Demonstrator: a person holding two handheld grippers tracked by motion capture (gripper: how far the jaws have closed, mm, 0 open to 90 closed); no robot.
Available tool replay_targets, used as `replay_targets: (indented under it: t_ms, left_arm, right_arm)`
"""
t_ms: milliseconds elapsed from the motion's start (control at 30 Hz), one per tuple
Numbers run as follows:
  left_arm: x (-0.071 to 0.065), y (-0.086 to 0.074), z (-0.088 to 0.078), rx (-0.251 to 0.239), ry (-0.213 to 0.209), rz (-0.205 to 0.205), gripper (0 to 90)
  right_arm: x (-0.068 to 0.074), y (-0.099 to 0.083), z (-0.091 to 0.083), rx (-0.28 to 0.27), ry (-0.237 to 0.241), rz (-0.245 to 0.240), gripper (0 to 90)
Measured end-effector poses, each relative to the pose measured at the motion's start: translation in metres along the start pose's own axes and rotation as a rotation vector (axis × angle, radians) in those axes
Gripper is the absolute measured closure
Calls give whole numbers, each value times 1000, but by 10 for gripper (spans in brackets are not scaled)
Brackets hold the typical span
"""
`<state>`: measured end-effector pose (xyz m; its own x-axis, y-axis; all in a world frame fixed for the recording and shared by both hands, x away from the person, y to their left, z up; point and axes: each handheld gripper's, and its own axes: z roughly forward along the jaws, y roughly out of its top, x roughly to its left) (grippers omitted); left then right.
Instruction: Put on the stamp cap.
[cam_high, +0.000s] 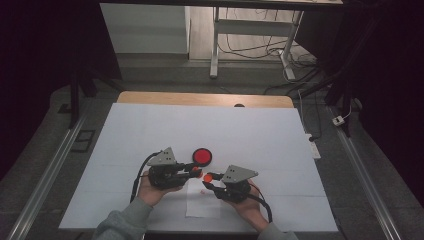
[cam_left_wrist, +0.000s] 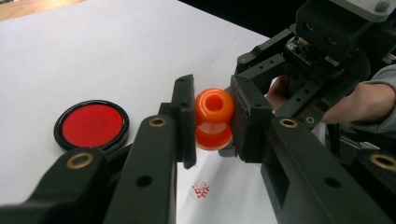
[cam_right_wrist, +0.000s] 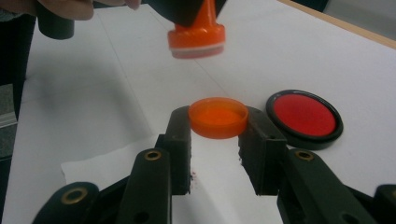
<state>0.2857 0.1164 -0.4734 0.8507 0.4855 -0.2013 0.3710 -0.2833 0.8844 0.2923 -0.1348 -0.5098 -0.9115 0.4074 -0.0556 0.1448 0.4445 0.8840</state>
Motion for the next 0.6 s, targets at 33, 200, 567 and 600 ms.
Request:
replay_targets:
  t_ms: [33, 200, 567, 600]
  left_arm:
    - [0, 0, 0, 1, 0, 1, 722]
    - [1, -1, 1, 4, 0, -1, 722]
    - [0, -2, 2, 10, -5, -1, 722]
    - [0, -2, 2, 10, -6, -2, 721]
  right_arm:
    - [1, 1, 2, -2, 4, 0, 646]
    - [3, 4, 8, 1, 18, -8, 646]
    - [6, 11, 16, -11, 30, -15, 646]
    - [6, 11, 16, -12, 31, -16, 646]
